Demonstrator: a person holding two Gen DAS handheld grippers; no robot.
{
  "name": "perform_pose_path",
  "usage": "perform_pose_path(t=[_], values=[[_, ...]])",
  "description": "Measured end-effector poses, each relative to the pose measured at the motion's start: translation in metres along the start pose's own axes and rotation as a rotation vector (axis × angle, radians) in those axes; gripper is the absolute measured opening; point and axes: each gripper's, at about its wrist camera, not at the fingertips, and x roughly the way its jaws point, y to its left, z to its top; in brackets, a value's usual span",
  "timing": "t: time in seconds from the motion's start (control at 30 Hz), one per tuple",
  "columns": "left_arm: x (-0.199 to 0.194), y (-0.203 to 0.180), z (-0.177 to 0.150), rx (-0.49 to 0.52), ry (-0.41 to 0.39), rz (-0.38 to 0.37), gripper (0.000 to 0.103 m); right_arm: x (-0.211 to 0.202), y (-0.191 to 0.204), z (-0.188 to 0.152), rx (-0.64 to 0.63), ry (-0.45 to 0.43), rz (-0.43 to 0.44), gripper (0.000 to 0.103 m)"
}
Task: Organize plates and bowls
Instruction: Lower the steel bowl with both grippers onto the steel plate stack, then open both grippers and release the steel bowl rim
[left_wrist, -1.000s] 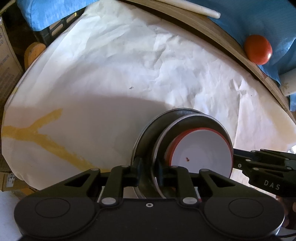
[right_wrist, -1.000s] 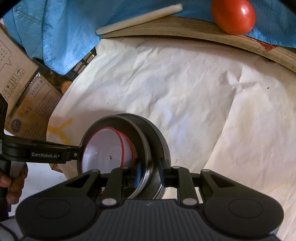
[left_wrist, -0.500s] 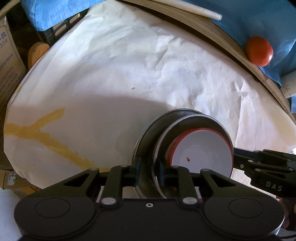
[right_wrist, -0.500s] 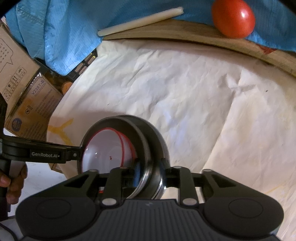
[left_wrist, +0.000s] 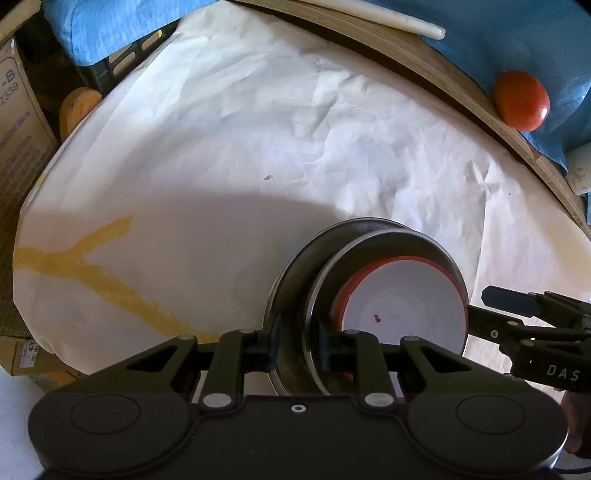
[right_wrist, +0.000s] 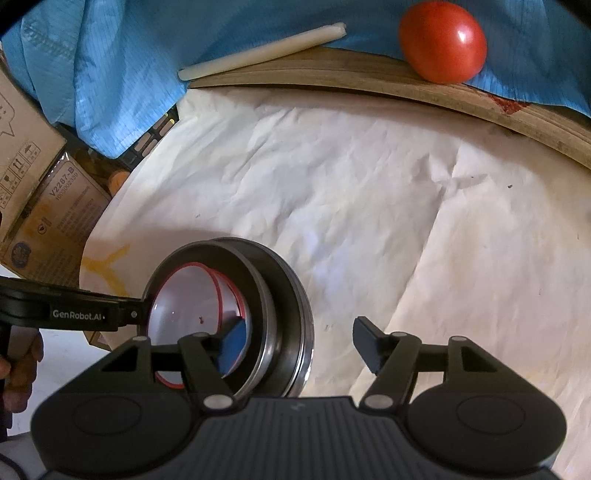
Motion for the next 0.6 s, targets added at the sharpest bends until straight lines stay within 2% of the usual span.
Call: perform_pose_path(t=[0.27, 0.33, 0.37, 0.6], values=[[-0.0021, -0.0009, -0.0018, -0.003, -0.009, 0.014, 0.026, -0.0013, 0.0001, -0.0001, 0.001, -0.005, 0.001, 0.075], [-0.0033, -0.0023, -0.0022, 0.003, -0.017, 0.055, 0.044, -0.002, -0.0006, 0.0007, 0.001, -0.007, 0.002, 0.075], [-0.0044, -0.0027, -0.0022, 0.008, -0.023, 0.073, 0.046, -0.0023, -0.0012, 0.0009, 0.0, -0.008, 0.002, 0.076], [-0.0088, -0.0005, -0.003, -0.004, -0.039, 0.085, 0.049, -0.0051, -0.0022, -0.0003, -0.004, -0.019, 0.007, 0.08]])
